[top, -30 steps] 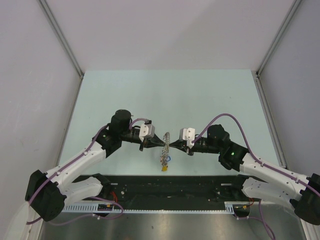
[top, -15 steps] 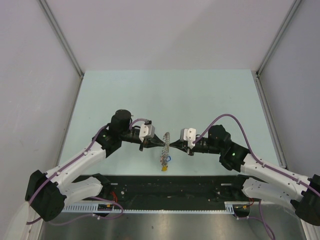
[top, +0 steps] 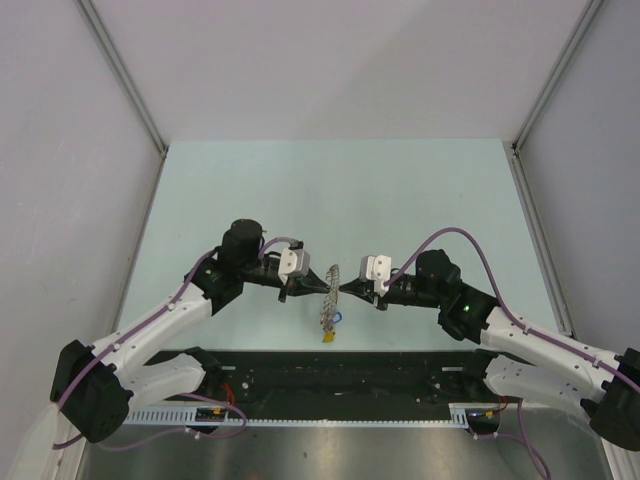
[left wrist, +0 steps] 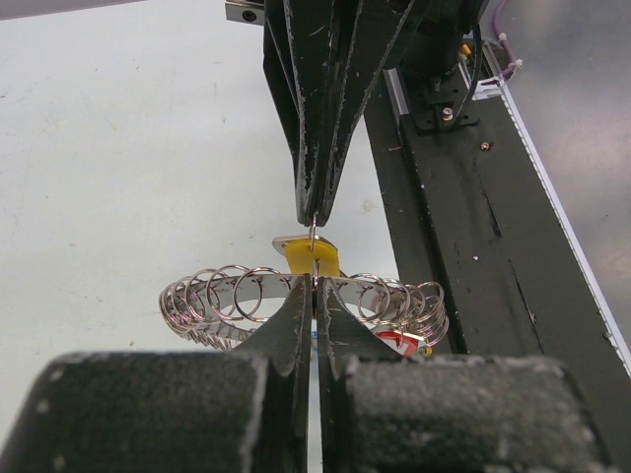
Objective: Put the keys on the keyring
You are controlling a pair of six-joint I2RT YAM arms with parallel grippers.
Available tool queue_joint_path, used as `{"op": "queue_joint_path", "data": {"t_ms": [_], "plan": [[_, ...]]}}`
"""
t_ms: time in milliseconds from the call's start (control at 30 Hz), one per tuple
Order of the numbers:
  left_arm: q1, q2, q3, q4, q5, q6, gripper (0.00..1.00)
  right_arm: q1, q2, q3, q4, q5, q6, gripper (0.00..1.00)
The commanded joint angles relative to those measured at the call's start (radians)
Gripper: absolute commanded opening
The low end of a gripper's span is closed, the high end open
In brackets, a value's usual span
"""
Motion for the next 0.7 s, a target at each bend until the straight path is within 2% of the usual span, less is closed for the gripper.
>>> {"op": "queue_joint_path", "data": {"t_ms": [0,667], "plan": [[-0.004,-0.016,0.052,0.018,0.033,0.028,0.00,0.005,0.002,0.011,0.024,0.014,-0.016,0.00],[-0.002,-0.019,0.053,0.022,0.030,0.022,0.00,0.005,0.015,0.016,0.018,-0.018,-0.021,0.00]]}}
